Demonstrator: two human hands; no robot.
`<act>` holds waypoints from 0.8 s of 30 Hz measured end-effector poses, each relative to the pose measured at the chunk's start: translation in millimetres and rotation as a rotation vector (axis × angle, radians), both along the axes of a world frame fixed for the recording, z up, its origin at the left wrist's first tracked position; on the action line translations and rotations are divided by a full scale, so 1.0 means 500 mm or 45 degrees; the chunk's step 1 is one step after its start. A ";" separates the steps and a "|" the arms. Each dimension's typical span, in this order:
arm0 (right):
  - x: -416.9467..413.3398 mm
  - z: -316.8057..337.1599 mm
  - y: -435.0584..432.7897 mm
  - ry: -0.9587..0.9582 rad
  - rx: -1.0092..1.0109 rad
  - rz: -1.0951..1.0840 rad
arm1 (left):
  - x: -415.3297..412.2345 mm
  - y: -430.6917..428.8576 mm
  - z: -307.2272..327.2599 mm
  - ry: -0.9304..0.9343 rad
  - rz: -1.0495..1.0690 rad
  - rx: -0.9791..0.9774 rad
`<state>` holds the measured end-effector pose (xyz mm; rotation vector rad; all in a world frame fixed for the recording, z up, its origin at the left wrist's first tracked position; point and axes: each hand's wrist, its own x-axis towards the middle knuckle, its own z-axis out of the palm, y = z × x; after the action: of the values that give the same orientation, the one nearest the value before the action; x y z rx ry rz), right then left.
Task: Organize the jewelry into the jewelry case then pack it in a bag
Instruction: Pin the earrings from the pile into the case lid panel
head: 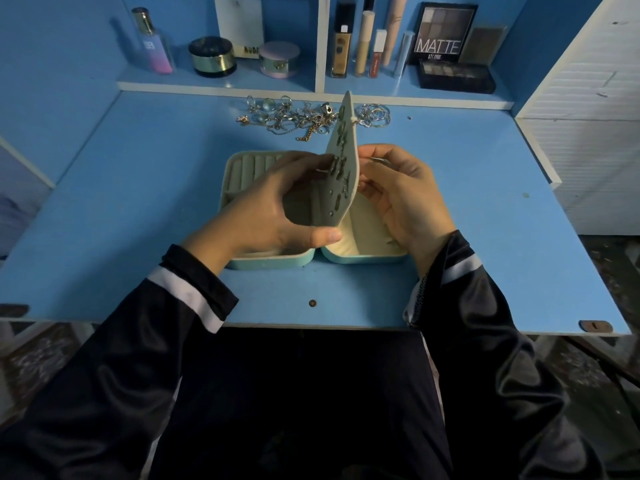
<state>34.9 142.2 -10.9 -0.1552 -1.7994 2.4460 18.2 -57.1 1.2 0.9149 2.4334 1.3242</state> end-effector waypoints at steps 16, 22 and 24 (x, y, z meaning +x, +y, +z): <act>-0.013 0.004 -0.021 -0.043 0.099 -0.007 | -0.005 -0.009 -0.001 -0.046 -0.008 0.023; -0.017 0.002 -0.028 -0.115 -0.072 0.017 | -0.005 -0.010 -0.002 -0.048 -0.015 0.020; -0.019 0.003 -0.030 -0.130 -0.115 0.041 | -0.006 -0.011 -0.003 -0.049 -0.017 0.021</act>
<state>25.7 127.4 -9.3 -0.2649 -1.7434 2.5878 14.9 -62.5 -0.3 0.8994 2.3875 1.3465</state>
